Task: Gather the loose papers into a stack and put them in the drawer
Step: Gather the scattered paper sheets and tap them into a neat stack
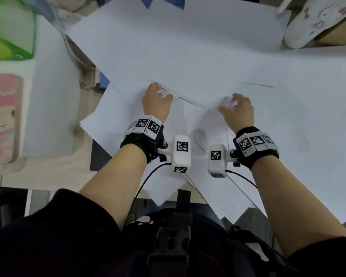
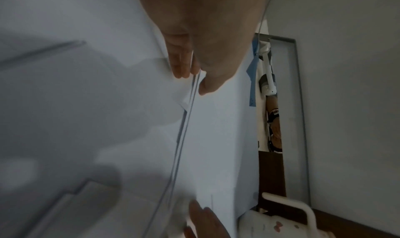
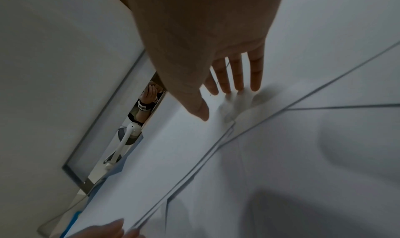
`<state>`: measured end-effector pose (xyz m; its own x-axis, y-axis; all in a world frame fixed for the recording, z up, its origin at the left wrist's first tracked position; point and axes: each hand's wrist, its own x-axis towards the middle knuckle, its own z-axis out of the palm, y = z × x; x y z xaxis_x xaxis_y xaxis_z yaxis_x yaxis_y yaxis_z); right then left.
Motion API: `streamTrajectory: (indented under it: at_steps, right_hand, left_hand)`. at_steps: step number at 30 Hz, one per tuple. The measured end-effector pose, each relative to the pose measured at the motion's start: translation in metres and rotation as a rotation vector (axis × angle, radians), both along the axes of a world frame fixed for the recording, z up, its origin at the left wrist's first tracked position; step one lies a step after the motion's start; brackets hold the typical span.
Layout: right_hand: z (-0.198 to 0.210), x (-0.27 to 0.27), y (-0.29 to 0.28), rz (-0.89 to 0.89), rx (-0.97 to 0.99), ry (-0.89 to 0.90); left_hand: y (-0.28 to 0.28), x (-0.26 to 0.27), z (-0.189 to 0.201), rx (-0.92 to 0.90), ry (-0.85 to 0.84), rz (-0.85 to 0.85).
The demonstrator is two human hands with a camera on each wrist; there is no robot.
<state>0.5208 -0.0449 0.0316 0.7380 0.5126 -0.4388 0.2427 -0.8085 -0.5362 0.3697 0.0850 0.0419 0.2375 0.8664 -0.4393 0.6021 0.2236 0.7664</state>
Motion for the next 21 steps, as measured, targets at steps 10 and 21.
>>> streamTrajectory:
  at_steps: [10,21]
  right_hand:
    - [-0.003,0.023,0.032,-0.183,0.192,0.190]
    - [0.005,0.033,0.015,-0.103,0.225,0.346]
  left_hand:
    - [0.012,0.026,-0.011,-0.433,-0.467,0.517]
    - [0.005,0.059,0.001,-0.346,-0.446,0.295]
